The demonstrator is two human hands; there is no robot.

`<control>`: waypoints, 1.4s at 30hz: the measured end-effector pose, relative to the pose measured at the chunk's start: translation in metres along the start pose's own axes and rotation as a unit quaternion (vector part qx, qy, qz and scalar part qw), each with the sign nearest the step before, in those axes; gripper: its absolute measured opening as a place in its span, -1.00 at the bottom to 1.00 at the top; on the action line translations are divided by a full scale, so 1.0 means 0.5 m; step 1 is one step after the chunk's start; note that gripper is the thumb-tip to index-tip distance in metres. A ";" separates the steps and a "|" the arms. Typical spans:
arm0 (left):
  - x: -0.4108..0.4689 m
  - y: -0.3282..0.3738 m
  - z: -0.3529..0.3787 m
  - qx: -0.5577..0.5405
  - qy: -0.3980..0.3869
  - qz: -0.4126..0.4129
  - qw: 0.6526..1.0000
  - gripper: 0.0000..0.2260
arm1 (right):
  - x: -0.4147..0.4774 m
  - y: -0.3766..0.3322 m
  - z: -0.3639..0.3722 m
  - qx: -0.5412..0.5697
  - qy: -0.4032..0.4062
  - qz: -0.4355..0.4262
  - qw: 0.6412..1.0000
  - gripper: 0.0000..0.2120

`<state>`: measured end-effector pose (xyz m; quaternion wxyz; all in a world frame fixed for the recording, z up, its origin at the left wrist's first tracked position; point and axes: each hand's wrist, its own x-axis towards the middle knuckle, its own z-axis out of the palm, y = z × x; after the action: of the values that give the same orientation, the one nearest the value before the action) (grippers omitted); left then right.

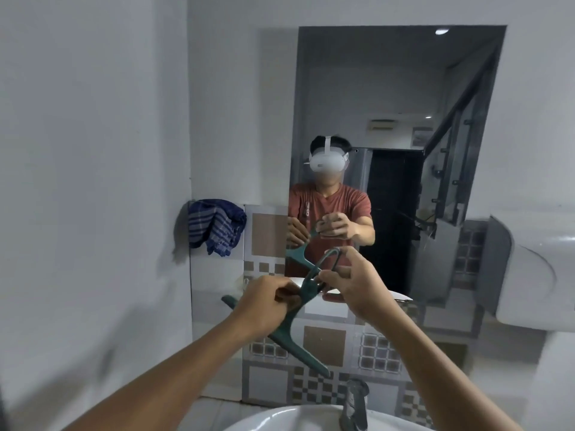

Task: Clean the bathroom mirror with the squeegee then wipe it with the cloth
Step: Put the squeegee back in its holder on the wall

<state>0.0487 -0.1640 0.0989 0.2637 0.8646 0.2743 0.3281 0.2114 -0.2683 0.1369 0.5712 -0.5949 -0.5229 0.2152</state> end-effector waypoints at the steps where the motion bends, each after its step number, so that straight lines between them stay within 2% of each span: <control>1: -0.004 -0.004 -0.007 -0.015 0.009 -0.001 1.000 -0.82 | 0.005 0.000 0.015 0.010 -0.004 -0.002 1.000 -0.76; 5: -0.018 -0.018 -0.033 -0.068 0.061 -0.010 0.996 -0.74 | 0.019 -0.004 0.073 0.060 -0.002 -0.014 0.998 -0.63; 8: -0.028 -0.037 -0.051 -0.099 0.081 -0.019 0.992 -0.62 | 0.031 0.001 0.109 0.024 0.007 -0.040 0.999 -0.54; 12: -0.035 -0.076 -0.072 -0.125 0.077 -0.026 0.989 -0.61 | 0.051 0.034 0.163 -0.010 0.015 -0.054 0.998 -0.62; 16: -0.043 -0.126 -0.075 -0.116 0.091 -0.034 0.989 -0.66 | 0.066 0.083 0.210 0.000 -0.004 -0.043 0.999 -0.62; 22: -0.023 -0.196 -0.078 -0.084 0.061 -0.039 0.994 -0.36 | 0.104 0.135 0.261 -0.056 -0.047 -0.017 0.997 -0.47; 29: 0.026 -0.266 -0.053 -0.063 0.063 -0.044 0.995 -0.34 | 0.152 0.181 0.290 -0.094 -0.042 0.007 0.995 -0.44; 37: 0.074 -0.336 -0.017 0.001 0.101 -0.021 0.995 -0.30 | 0.204 0.243 0.320 -0.112 -0.008 -0.016 0.994 -0.39; 42: 0.089 -0.377 -0.001 0.012 0.113 -0.024 0.993 -0.31 | 0.225 0.267 0.340 -0.168 0.003 -0.043 0.985 -0.36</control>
<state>0.0197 -0.0012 -0.0015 0.2285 0.8182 0.3272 0.4138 0.1573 -0.0667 0.0111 0.4733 -0.6601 -0.5751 0.0976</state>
